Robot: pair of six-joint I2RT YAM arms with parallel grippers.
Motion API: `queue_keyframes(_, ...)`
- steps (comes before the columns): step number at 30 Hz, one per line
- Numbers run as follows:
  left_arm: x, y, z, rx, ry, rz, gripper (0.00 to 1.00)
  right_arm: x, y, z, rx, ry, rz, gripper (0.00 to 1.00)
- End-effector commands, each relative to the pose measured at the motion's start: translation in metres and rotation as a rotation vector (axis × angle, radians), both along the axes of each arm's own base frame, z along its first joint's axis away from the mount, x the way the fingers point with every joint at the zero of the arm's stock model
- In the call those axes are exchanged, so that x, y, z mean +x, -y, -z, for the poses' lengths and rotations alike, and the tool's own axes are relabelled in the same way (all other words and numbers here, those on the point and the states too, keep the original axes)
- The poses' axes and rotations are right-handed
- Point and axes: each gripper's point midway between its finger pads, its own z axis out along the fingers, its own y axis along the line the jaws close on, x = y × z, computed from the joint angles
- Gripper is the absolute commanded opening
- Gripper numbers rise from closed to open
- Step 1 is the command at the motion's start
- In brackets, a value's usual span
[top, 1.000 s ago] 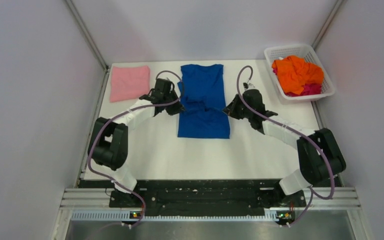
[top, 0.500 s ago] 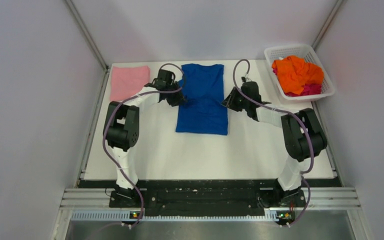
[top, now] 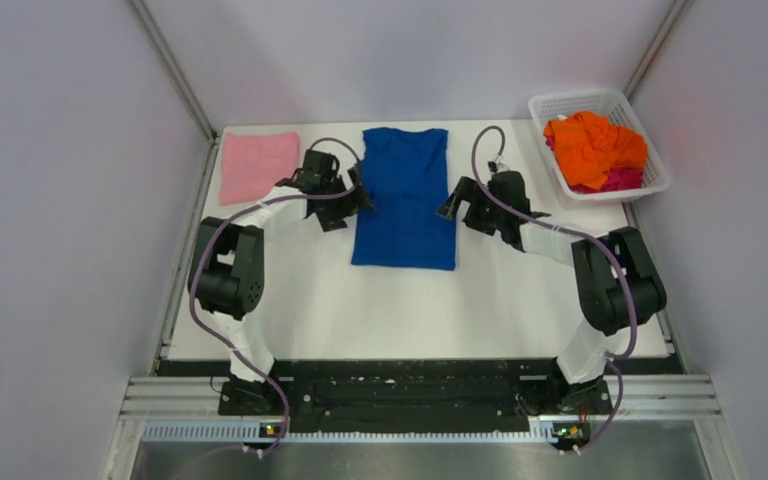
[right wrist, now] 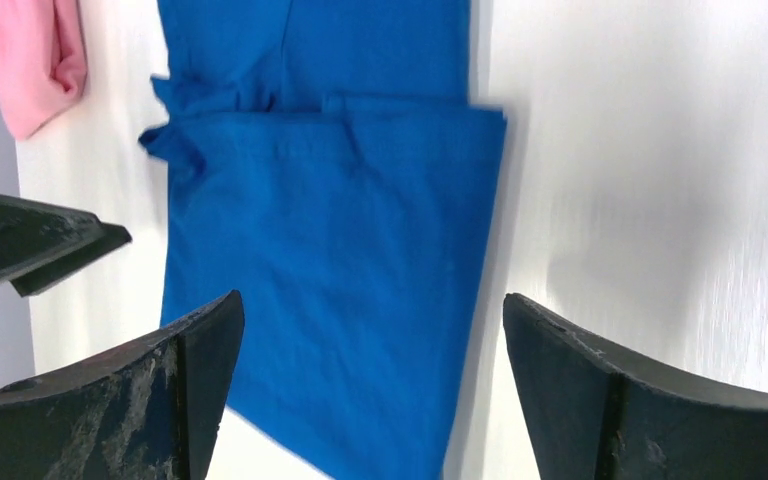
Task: Fold and stack the t-shirts
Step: Fold the folded rectangular tshirt in 1/3 of the way, then grab one side of the 2/3 rectangular tshirt with both arms
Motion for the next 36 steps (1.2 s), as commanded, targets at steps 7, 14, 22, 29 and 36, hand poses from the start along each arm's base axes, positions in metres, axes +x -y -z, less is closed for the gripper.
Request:
queue_keyframes(7, -0.095, -0.02, 0.027, -0.022, -0.093, -0.018, 0.89, -0.078, -0.003, 0.01, -0.041, -0.085, -0.019, 0.99)
queue_keyframes(14, -0.103, -0.014, 0.055, -0.044, -0.148, -0.024, 0.52, -0.104, -0.016, 0.032, -0.044, -0.157, -0.039, 0.86)
queue_keyframes(22, -0.114, -0.004, 0.069, -0.078, -0.19, 0.008, 0.0, -0.109, -0.015, 0.047, -0.059, -0.174, -0.023, 0.64)
queue_keyframes(29, -0.119, -0.006, 0.066, -0.078, -0.167, 0.001, 0.0, -0.111, -0.007, 0.063, -0.095, -0.179, -0.004, 0.19)
queue_keyframes(36, -0.167, -0.001, 0.039, -0.094, -0.108, 0.071, 0.0, -0.149, -0.018, 0.028, -0.055, -0.124, -0.134, 0.0)
